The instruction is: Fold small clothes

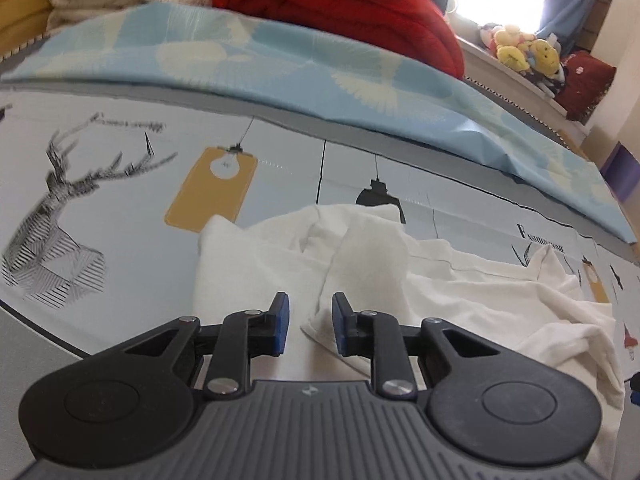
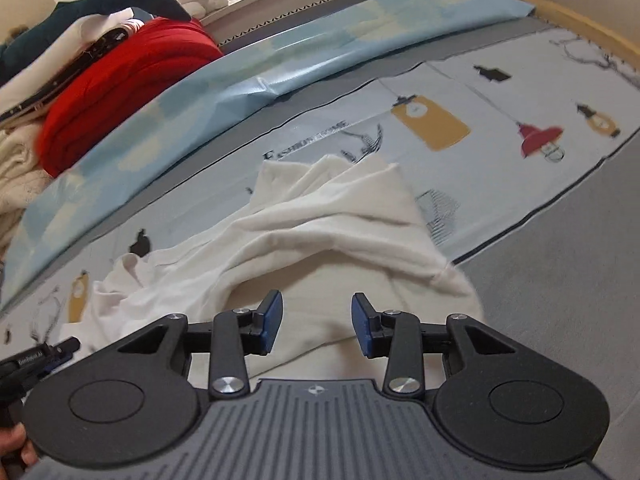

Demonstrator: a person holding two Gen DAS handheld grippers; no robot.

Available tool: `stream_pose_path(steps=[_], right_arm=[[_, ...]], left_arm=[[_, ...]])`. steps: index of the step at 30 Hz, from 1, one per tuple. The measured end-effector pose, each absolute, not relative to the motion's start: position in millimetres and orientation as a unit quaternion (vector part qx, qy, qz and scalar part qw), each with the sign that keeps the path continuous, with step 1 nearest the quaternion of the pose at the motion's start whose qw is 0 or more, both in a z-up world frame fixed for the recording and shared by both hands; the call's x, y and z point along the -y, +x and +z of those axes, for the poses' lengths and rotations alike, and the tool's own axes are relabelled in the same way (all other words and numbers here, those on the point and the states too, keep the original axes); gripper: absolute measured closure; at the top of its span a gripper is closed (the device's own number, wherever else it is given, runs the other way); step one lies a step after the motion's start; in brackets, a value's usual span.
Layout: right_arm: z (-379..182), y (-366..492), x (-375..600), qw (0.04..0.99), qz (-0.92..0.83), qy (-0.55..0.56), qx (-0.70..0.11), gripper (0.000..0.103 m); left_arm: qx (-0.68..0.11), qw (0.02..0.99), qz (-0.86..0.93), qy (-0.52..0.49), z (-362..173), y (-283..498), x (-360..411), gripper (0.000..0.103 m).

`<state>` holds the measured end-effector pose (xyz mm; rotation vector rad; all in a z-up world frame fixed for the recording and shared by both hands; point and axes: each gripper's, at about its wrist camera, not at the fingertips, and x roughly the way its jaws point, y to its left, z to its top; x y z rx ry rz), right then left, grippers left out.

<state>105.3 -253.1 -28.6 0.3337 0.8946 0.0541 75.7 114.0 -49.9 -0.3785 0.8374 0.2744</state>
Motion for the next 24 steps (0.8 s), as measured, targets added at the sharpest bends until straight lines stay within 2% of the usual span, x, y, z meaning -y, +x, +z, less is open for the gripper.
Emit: stream_pose_path(steps=[7,9,10,11,14,19,22,24], right_arm=[[-35.4,112.8,265.3,0.876,-0.002,0.196,-0.44,0.063],[-38.9,112.2,265.3,0.873,-0.008,0.201,-0.445,0.063],[-40.8,112.0,264.8,0.872,-0.01,0.202,-0.447,0.063],[-42.7,111.9,264.4,0.87,-0.012,0.203,-0.449,0.063],[-46.6,112.3,264.7,0.867,-0.016,0.211,-0.451,0.063],[-48.3,114.1,267.5,0.866,-0.026,0.228,-0.444,0.063],[-49.1,113.8,262.9,0.866,-0.031,0.229,-0.444,0.063],[-50.3,111.6,256.2,0.865,-0.027,0.227,-0.447,0.063]], left_arm=[[-0.427,0.881,0.119,-0.166,-64.5,81.8,-103.9,0.077],[-0.422,0.883,0.116,-0.169,-59.2,80.4,-104.2,0.08],[-0.42,0.885,0.112,-0.165,-55.5,79.7,-103.9,0.096],[-0.418,0.889,0.11,-0.154,-51.8,79.0,-102.8,0.103],[-0.403,0.897,0.128,-0.132,-34.5,71.8,-104.1,0.103],[-0.36,0.909,0.145,-0.152,11.5,43.4,-118.7,0.103],[-0.362,0.906,0.12,-0.186,2.1,47.0,-131.6,0.102],[-0.381,0.898,0.099,-0.196,-12.3,56.0,-134.2,0.097]])
